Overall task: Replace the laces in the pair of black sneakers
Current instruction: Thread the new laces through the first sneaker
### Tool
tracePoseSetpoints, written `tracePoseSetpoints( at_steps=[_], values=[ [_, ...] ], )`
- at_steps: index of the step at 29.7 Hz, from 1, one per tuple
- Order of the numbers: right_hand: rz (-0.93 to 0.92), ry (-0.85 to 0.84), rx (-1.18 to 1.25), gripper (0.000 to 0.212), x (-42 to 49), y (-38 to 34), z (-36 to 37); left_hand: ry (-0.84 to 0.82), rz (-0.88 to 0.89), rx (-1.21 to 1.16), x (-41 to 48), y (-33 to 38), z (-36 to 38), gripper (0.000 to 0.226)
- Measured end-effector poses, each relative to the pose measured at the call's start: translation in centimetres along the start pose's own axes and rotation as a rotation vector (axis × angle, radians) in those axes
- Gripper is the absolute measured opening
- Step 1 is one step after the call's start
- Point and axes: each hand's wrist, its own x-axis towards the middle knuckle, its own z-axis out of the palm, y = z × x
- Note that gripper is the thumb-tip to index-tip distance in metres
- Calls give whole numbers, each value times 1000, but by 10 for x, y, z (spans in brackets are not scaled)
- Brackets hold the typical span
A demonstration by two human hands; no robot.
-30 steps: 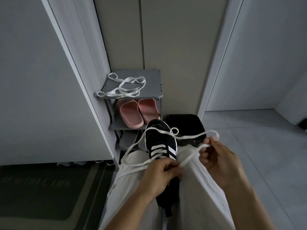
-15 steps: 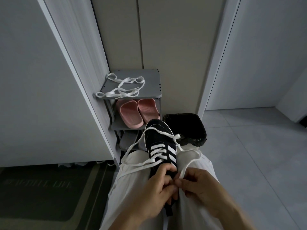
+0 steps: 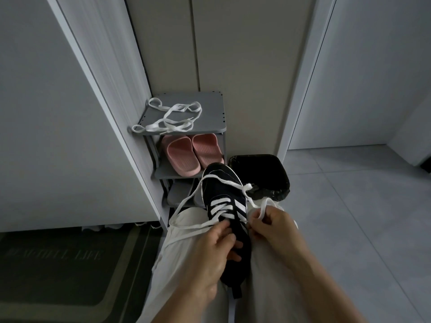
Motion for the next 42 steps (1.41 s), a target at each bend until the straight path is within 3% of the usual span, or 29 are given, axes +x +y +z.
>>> tracePoseSetpoints(
  at_steps=[8,13,17,21,24,26,30,38,42],
  values=[
    [-8,-4,-67,6,4,4,2,40,-132,-335,-4,10,8,31],
    [-80,1,-292,23,4,3,3,13,-106,-274,-7,9,6,35],
    [-122,43,-399,14,2,2,3,29,-102,-262,-6,9,4,30],
    [-144,38,-469,36,1,-2,3,28,-106,-233,-6,6,0,30],
    [-148,27,-480,21,0,-2,3,18,-51,-151,-5,2,0,32],
    [-165,33,-428,10,-3,-5,2,22,19,27,0,0,2,32],
    [-168,28,-378,7,-5,-7,4,73,78,281,17,-3,5,12],
    [-195,84,-504,15,-6,-1,1,130,53,150,16,-8,4,8],
    [-265,17,-413,10,-10,-12,0,139,68,129,14,-11,5,11]
  ],
)
